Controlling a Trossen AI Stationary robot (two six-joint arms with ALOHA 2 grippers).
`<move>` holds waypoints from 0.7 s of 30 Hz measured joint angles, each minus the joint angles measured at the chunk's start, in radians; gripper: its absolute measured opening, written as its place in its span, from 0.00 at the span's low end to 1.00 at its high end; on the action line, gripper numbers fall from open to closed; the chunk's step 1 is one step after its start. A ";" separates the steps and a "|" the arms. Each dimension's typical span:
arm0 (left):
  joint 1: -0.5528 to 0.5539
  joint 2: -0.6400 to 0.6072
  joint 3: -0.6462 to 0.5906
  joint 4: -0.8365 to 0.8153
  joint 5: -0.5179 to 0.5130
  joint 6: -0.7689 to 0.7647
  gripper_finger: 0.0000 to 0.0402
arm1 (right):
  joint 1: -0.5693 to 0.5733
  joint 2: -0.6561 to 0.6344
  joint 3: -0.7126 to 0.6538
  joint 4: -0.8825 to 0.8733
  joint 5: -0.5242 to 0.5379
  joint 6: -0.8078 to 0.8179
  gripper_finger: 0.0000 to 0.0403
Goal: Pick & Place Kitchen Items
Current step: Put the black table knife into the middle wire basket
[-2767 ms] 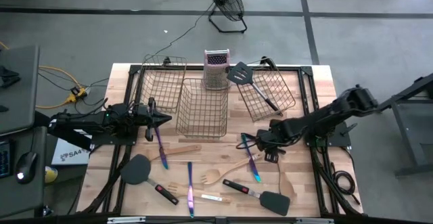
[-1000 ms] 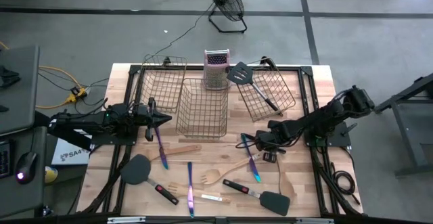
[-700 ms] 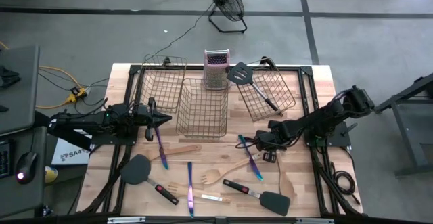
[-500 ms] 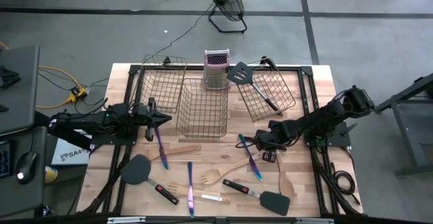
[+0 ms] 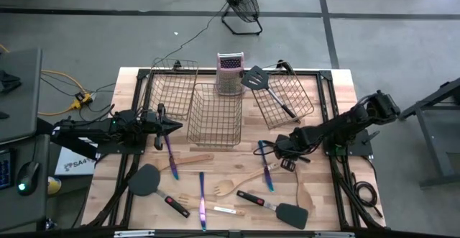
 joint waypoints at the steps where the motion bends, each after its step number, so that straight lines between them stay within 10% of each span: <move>1: 0.000 0.000 0.000 0.000 0.000 0.000 0.04 | 0.000 0.000 0.000 0.000 -0.005 0.009 0.07; 21: 0.000 0.000 0.000 0.003 -0.034 0.181 0.04 | 0.018 -0.003 0.071 -0.068 -0.090 0.125 0.07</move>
